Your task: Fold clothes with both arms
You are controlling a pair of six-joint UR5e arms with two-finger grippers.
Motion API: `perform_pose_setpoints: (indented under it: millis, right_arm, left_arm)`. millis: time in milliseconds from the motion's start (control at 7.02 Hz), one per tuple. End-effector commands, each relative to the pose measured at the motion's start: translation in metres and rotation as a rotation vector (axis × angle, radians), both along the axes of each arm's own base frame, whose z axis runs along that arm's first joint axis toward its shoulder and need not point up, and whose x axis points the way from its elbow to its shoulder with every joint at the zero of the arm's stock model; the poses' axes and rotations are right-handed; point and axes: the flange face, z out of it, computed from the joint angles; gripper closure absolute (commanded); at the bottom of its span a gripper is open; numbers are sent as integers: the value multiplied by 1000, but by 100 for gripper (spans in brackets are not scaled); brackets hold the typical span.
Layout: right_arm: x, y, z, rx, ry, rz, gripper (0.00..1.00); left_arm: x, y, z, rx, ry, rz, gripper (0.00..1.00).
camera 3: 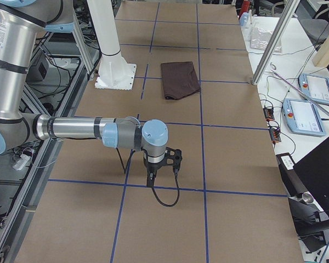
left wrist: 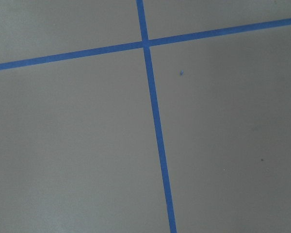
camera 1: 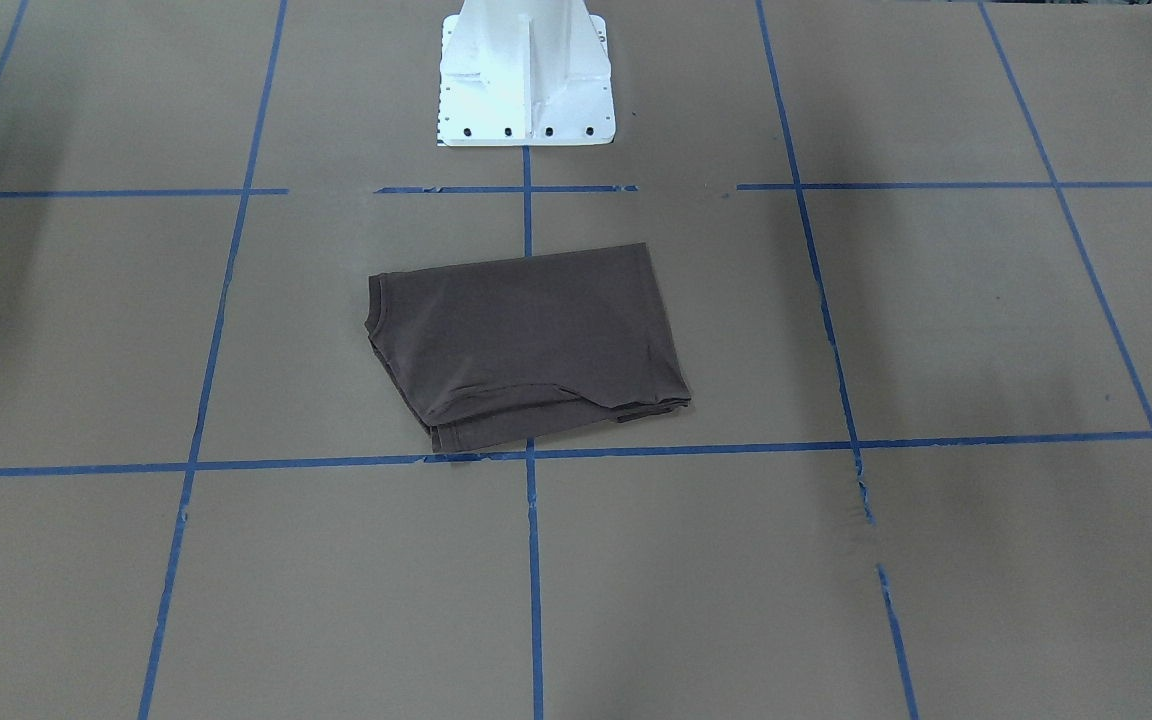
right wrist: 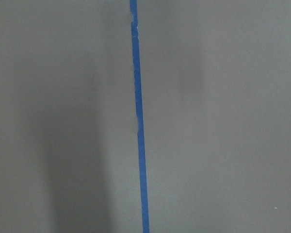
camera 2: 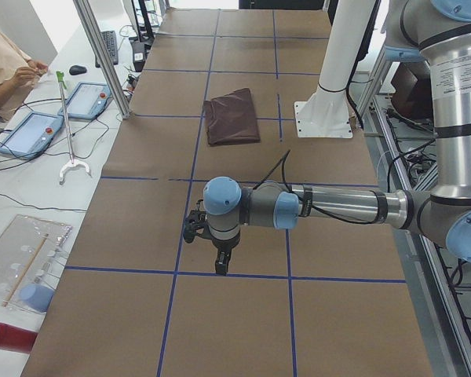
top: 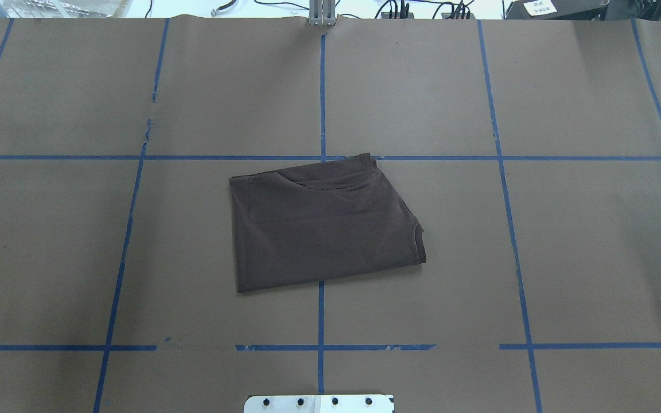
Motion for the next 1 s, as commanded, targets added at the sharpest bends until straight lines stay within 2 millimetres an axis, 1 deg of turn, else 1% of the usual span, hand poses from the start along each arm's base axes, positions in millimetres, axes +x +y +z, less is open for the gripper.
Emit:
perform_pose_setpoints:
  millis: [0,428,855]
  right_arm:
    - [0,2,2,-5,2,0,0]
    - [0,7,12,-29,0,0,0]
    - [0,7,13,-30,0,-1,0]
  left_arm:
    - [0,0,-1,2,1,0,0]
    - [1,0,-1,2,1,2,0]
    - [1,-1,-2,6,1,3,0]
